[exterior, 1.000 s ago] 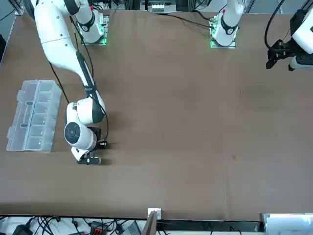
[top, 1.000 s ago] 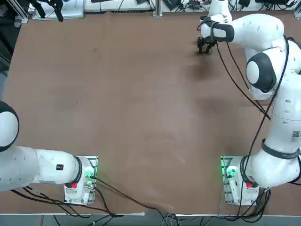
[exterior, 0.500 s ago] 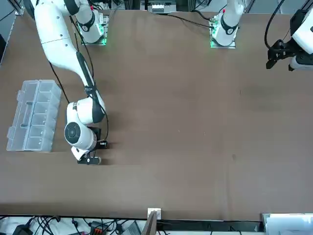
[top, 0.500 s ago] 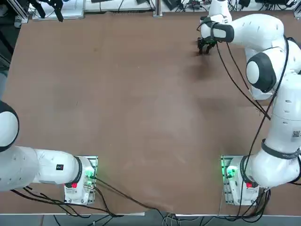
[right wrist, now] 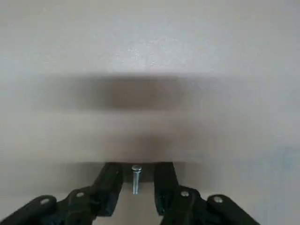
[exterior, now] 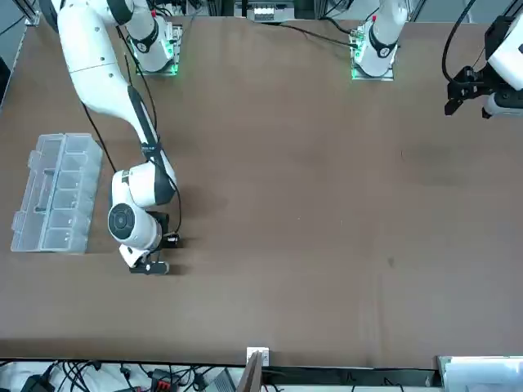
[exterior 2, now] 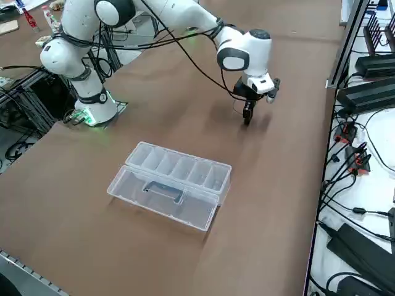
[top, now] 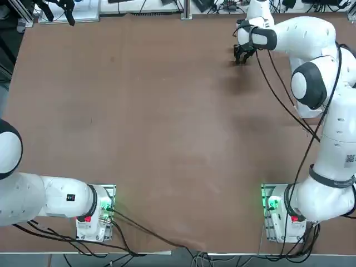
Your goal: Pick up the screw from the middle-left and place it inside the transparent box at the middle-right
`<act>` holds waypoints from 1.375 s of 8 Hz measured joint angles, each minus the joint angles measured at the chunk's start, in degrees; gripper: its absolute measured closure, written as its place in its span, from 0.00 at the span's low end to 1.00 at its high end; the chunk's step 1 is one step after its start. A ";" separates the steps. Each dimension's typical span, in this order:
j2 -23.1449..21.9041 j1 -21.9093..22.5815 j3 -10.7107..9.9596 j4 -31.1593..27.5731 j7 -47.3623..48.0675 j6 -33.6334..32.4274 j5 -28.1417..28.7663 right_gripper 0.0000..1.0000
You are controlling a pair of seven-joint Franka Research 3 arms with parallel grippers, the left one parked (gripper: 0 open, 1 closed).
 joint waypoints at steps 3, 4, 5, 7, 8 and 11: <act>-0.09 0.07 0.06 0.05 0.02 0.08 0.05 0.73; -0.11 0.08 0.06 0.10 0.03 0.10 0.06 0.80; -0.13 0.09 0.06 0.12 0.04 0.10 0.06 0.87; -0.14 0.10 0.06 0.14 0.04 0.10 0.06 0.93; -0.14 0.08 0.05 0.14 0.04 0.10 0.06 0.93; -0.33 0.01 -0.09 0.33 0.04 0.06 0.05 0.93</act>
